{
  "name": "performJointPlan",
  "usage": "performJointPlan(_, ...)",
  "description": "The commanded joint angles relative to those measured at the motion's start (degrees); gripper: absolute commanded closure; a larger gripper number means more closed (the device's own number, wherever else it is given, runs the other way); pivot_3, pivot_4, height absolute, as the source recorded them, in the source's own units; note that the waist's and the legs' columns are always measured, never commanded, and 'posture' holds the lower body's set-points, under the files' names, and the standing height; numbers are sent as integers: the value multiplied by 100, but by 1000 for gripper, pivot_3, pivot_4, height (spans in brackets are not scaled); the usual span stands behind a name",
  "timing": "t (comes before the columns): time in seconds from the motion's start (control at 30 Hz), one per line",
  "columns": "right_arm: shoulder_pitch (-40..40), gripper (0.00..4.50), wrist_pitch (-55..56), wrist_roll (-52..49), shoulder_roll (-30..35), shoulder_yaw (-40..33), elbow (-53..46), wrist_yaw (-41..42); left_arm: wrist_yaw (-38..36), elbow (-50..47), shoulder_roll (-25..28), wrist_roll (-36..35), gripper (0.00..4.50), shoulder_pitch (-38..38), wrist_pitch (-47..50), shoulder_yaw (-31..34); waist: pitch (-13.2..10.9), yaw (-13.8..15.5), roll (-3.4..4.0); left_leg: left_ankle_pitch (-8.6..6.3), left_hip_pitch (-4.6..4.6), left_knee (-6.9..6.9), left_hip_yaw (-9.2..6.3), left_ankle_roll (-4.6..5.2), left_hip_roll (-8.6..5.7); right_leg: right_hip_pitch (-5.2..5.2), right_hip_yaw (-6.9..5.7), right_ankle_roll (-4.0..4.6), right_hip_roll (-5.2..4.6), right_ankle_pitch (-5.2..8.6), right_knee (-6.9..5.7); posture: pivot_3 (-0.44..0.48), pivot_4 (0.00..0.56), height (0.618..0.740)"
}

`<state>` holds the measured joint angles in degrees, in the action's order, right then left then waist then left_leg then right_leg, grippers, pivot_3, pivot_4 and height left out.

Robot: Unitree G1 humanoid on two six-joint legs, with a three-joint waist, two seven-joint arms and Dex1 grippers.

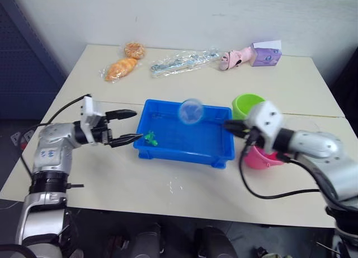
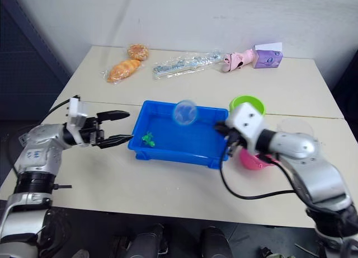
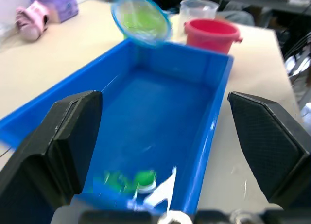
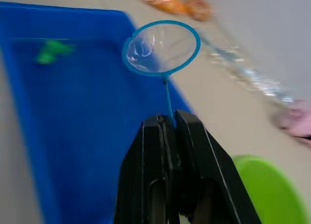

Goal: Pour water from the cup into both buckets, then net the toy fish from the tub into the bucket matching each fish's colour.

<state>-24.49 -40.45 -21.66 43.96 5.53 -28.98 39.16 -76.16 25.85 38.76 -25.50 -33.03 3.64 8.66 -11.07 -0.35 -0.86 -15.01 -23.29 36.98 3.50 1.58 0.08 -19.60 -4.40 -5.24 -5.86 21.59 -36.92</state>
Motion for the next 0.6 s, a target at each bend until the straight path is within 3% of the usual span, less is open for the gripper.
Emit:
performJointPlan(0.03, -507, 4500, -605, 333, -190, 730, 94, -159, -69, 19, 207, 42, 56, 153, -141, 169, 0, 7, 0, -1, 0, 1, -1, 2, -3, -1, -1, 0, -3, 0, -1, 0, 150, 740)
performJointPlan(0.3, -1462, 4500, -658, 1231, -292, 2057, 1061, 276, -64, -119, 447, 133, 56, 411, -282, 193, 0, -31, 0, -9, -10, 1, 0, 18, -32, -12, -6, 0, -32, 0, -10, 0, 150, 740)
performJointPlan(0.6, -1810, 4500, -759, 1246, -959, 2195, 1636, 656, 66, -355, 482, 123, 56, 611, -254, 201, 0, -145, 0, -9, -9, -1, 0, 17, -32, -14, -12, 0, -32, 0, -44, 0, 150, 740)
